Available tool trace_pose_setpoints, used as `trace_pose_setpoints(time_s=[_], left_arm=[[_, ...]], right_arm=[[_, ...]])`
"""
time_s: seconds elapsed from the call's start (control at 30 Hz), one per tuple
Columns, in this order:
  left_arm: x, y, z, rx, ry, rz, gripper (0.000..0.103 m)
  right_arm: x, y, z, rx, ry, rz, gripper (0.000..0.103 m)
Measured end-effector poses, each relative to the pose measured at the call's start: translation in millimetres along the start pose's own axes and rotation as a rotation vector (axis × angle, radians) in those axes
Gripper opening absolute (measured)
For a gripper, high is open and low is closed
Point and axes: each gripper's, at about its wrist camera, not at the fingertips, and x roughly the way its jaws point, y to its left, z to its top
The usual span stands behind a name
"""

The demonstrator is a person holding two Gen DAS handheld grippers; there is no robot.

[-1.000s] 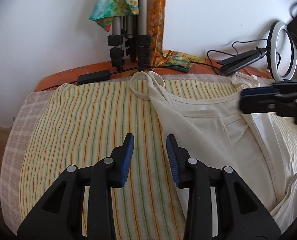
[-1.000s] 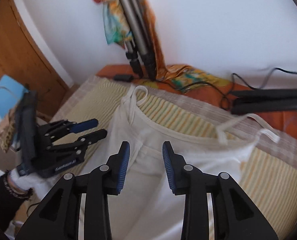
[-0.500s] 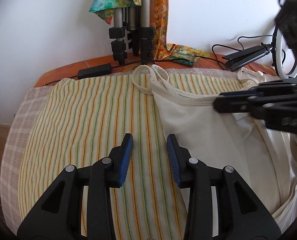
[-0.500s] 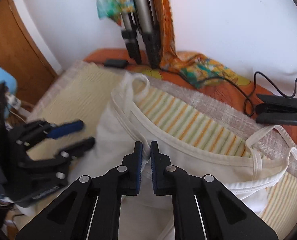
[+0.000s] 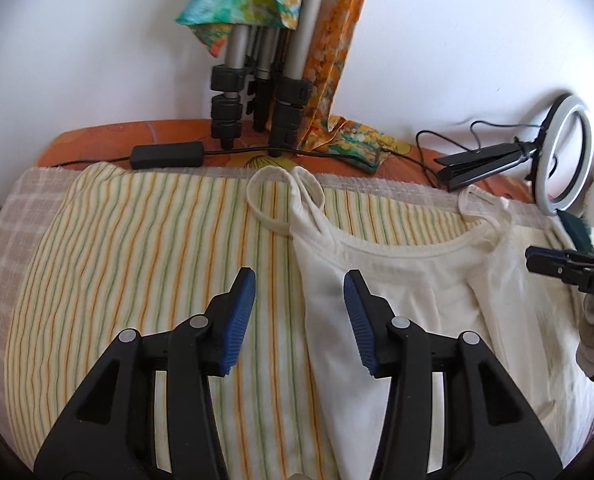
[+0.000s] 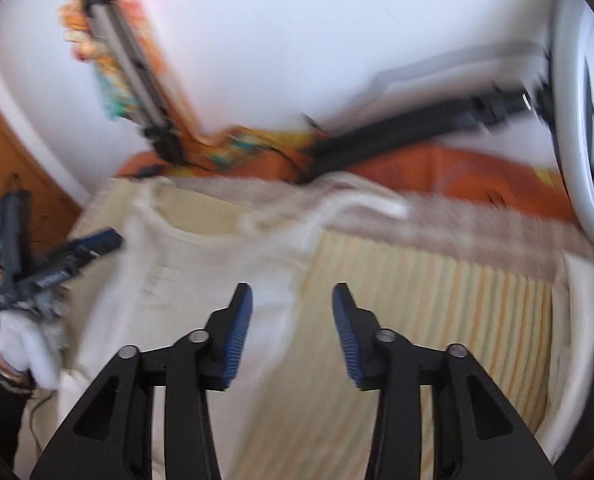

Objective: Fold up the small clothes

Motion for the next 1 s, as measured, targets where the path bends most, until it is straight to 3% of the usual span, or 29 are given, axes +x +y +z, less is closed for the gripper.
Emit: trace_pose_setpoints(time_s=[0.2, 0.27, 0.3, 0.33, 0.37, 0.4, 0.47, 0.67, 1.0], left_arm=[[22, -7, 7, 0.034, 0.022, 0.072, 0.047], [26, -4, 11, 0.025, 0.016, 0.078, 0.047], [27, -4, 11, 0.020, 0.012, 0.080, 0.041], [28, -5, 11, 0.020, 0.006, 0.079, 0.035], [29, -5, 11, 0.026, 0.004, 0.076, 0.021], [30, -9, 10, 0.042, 0.001, 0.079, 0.012], [32, -16, 8, 0.078, -0.009, 0.091, 0.006], [17, -10, 5, 0.020, -0.046, 0.037, 0.004], [-34, -16, -8, 0.024, -0.117, 0.003, 0.004]], right_arm=[[18, 2, 12, -0.005, -0.034, 0.036, 0.047], [24, 10, 16, -0.043, -0.040, 0.003, 0.047], [27, 14, 17, -0.064, -0.043, -0.019, 0.045], [29, 18, 17, -0.077, -0.041, -0.035, 0.037], [31, 19, 18, -0.082, -0.036, -0.045, 0.018], [34, 19, 19, -0.078, -0.030, -0.060, 0.011], [36, 19, 18, -0.073, -0.035, -0.060, 0.005], [19, 17, 12, -0.074, -0.078, -0.052, 0.002], [-34, 36, 4, -0.092, -0.176, -0.015, 0.002]])
